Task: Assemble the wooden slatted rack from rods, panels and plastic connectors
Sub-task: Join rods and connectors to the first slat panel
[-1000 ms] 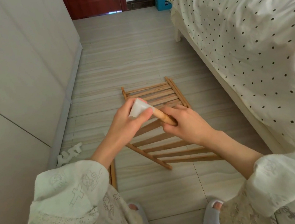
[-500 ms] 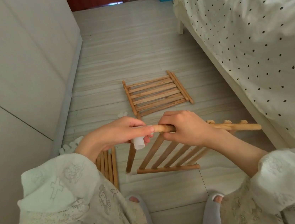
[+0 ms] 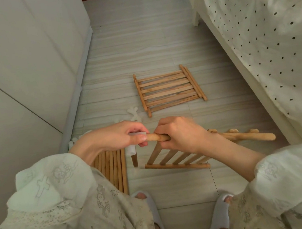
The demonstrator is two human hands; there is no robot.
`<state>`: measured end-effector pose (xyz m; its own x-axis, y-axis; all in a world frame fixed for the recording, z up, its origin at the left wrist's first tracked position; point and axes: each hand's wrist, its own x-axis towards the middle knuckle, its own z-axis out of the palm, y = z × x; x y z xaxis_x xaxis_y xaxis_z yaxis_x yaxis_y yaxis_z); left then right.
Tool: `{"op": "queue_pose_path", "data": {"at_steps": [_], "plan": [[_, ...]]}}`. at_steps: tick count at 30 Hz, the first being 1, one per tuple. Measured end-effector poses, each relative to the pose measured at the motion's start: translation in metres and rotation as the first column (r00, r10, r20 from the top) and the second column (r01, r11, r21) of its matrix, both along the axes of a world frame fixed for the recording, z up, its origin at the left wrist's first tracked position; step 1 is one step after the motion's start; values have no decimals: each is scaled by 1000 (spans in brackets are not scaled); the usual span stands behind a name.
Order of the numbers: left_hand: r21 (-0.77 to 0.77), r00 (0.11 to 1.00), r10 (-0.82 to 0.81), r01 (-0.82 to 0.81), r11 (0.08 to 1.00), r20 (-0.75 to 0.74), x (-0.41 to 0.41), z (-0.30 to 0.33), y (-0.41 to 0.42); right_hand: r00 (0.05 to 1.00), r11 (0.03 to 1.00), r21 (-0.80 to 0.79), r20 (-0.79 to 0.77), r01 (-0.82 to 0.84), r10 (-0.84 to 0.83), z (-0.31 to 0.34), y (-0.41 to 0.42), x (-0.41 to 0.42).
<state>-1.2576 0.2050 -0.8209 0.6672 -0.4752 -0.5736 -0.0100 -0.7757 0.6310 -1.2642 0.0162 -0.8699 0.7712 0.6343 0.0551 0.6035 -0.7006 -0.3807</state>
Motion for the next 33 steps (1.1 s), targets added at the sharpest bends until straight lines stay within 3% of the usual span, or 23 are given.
{"op": "queue_pose_path", "data": {"at_steps": [3, 8, 12, 18, 23, 27, 31, 33], "plan": [[44, 999, 16, -19, 999, 51, 0, -3, 5, 1000, 1000, 23, -14, -3, 3, -2, 5, 2], [-17, 957, 214, -215, 977, 194, 0, -11, 3, 997, 998, 34, 38, 59, -60, -3, 6, 13], [-29, 939, 255, -255, 966, 233, 2, -15, 3, 996, 998, 54, 76, 45, -49, -5, 6, 19], [-45, 956, 251, -247, 968, 150, 2, -18, 3, 990, 999, 22, 139, 27, -30, -5, 4, 21], [-108, 919, 393, -388, 915, 25, 3, -20, 5, 997, 995, -76, 46, 63, -59, -9, 2, 22], [23, 973, 216, -218, 976, 78, 2, -20, 7, 998, 991, -115, 1, 66, -66, -14, 2, 21], [90, 999, 40, -39, 995, -14, -3, -25, 10, 997, 984, -175, -60, 27, -38, -17, 3, 19], [187, 998, -16, 4, 982, 60, -6, -32, 7, 996, 981, -194, -77, 19, -35, -17, 3, 19]]}}
